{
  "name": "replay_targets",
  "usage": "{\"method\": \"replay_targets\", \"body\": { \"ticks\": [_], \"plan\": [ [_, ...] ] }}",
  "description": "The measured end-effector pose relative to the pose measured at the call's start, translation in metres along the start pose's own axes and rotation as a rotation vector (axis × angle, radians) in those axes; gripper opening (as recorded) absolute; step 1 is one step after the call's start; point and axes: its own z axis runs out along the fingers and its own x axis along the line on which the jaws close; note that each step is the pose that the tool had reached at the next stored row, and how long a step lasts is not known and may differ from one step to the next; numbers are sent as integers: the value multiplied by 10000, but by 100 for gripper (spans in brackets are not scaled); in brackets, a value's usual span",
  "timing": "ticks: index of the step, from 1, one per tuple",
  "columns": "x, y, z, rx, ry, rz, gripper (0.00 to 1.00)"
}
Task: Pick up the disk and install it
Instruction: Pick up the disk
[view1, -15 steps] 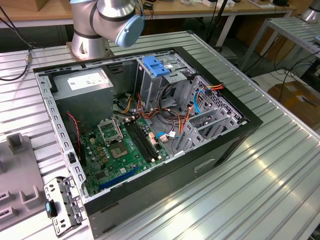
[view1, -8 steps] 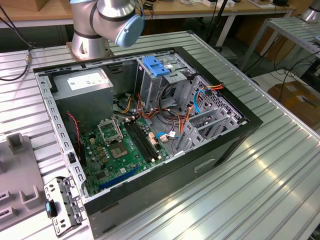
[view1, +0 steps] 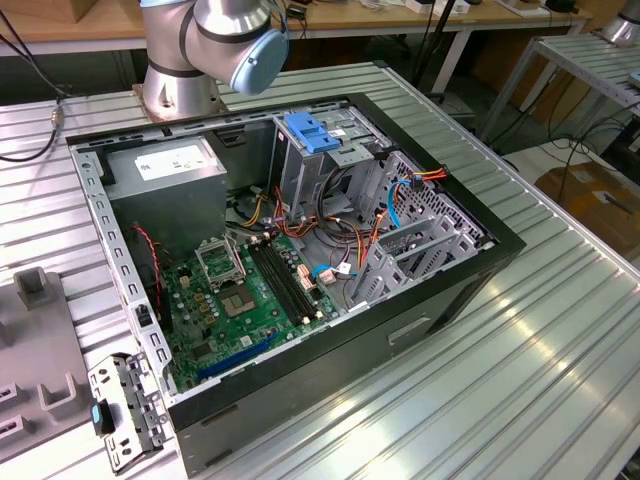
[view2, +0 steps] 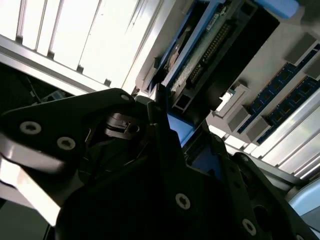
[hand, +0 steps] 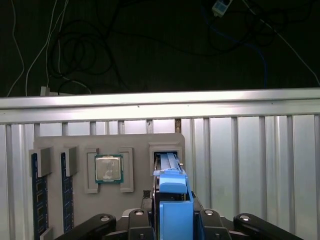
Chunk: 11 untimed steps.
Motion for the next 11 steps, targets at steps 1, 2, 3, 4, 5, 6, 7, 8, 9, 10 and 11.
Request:
{"method": "replay_targets", "body": {
  "ticks": [1,2,3,4,5,6,7,8,9,10,11],
  "plan": [
    [0,0,1,0,0,-1,37],
    [0,0,2,0,0,-2,37],
    [0,0,2,0,0,-2,37],
    [0,-1,2,0,0,-2,37],
    [0,-1,3,1,0,-2,37],
    [0,-1,3,1,0,-2,37],
    [0,-1,3,1,0,-2,37],
    [0,-1,3,1,0,-2,37],
    [0,-1,3,0,0,-2,37],
    [0,-1,3,1,0,-3,37],
    [0,-1,3,1,0,-3,37]
  ]
}}
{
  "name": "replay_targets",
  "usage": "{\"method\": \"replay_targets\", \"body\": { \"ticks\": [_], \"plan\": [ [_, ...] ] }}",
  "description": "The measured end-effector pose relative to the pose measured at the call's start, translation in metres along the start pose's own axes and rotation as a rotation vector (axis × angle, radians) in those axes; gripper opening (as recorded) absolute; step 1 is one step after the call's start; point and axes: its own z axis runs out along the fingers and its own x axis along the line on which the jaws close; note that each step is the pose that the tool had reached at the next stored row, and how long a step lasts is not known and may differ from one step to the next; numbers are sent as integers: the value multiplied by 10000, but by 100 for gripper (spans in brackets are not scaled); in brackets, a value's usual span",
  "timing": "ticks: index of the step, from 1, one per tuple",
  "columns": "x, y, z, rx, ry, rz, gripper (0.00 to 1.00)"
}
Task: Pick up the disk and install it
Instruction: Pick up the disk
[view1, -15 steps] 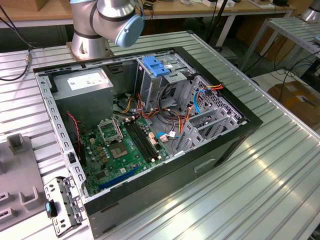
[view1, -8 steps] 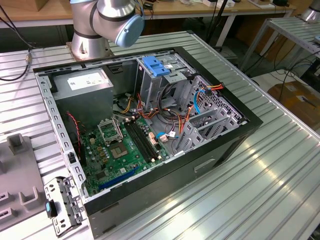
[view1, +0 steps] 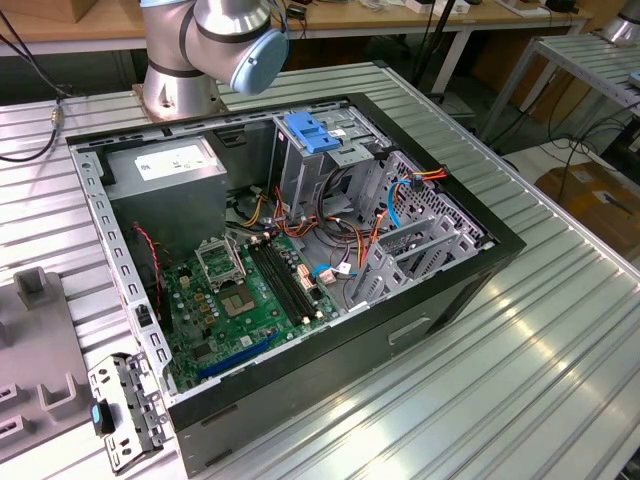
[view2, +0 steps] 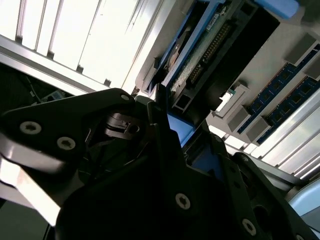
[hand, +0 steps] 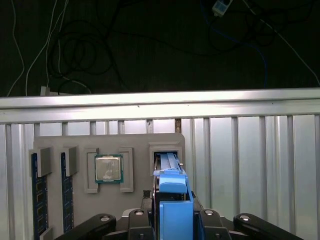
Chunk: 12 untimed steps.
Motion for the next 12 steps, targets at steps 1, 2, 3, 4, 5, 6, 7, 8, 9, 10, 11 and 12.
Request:
{"method": "replay_targets", "body": {
  "ticks": [1,2,3,4,5,6,7,8,9,10,11,12],
  "plan": [
    [0,0,0,0,0,1,37],
    [0,0,0,0,0,0,37],
    [0,0,0,0,0,0,37],
    [0,0,-1,4,0,0,37],
    [0,-1,-7,5,5,0,37],
    [1,-1,-16,6,13,-1,37],
    [1,0,-31,3,26,-1,37],
    [0,0,-42,4,39,1,37],
    [0,0,-55,4,51,0,37],
    [0,1,-68,3,66,1,37],
    [0,1,-82,3,84,1,37],
    [0,1,-95,4,104,2,37]
  ]
}}
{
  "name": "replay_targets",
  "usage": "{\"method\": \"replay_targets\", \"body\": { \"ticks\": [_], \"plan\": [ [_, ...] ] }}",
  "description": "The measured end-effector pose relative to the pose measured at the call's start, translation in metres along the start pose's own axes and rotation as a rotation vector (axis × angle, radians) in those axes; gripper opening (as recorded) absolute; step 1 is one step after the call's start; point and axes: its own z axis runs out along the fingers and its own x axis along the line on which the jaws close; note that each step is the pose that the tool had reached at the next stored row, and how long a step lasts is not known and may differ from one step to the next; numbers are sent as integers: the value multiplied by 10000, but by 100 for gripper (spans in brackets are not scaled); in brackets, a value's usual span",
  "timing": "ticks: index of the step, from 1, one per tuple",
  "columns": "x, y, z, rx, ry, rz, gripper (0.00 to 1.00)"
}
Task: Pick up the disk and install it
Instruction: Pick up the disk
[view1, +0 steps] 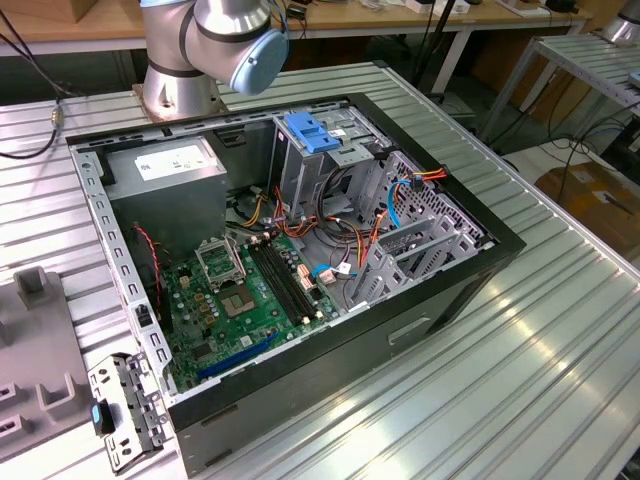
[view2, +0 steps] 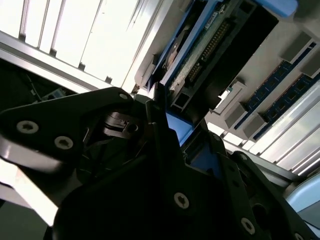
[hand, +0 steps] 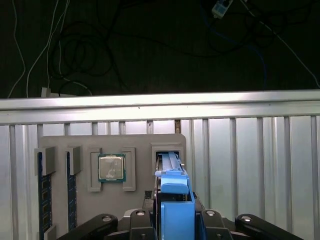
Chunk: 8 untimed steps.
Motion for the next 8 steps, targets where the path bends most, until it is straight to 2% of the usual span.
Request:
{"method": "replay_targets", "body": {
  "ticks": [2,4,5,8],
  "plan": [
    [1,0,-51,2,77,0,37],
    [1,1,-82,4,117,1,37],
    [2,1,-118,6,162,1,37],
    [3,2,-190,9,237,2,37]
  ]
}}
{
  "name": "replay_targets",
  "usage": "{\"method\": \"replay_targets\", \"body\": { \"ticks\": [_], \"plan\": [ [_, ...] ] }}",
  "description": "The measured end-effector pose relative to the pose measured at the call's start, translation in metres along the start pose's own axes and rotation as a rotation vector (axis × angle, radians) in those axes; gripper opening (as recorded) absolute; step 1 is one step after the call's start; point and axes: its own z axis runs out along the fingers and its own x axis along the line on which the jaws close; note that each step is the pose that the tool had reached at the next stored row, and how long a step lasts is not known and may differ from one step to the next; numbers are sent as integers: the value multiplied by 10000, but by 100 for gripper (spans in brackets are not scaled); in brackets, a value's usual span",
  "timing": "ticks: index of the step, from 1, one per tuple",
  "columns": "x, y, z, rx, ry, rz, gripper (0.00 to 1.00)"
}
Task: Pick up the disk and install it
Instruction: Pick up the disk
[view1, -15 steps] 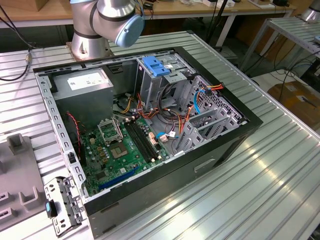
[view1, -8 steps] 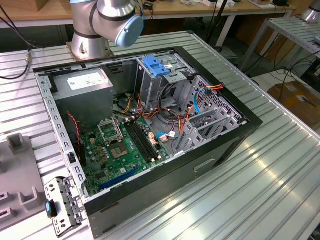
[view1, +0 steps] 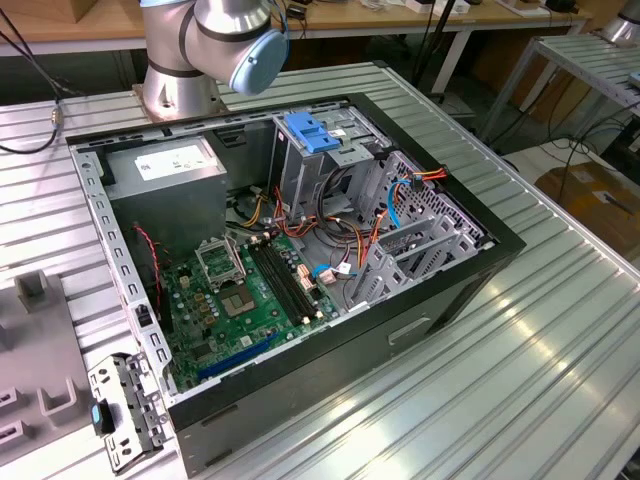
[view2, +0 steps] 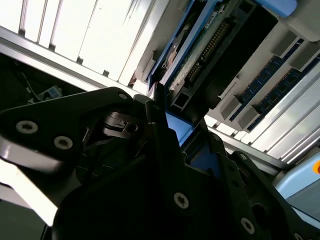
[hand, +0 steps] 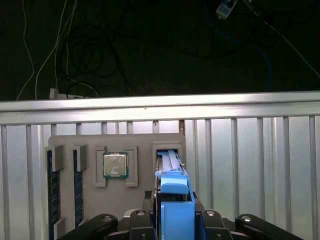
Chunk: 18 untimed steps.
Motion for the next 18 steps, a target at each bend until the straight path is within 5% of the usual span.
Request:
{"method": "replay_targets", "body": {
  "ticks": [5,8,18],
  "plan": [
    [5,1,-138,5,102,2,37],
    [10,3,-278,7,181,2,37],
    [11,3,-305,4,186,2,37]
  ]
}}
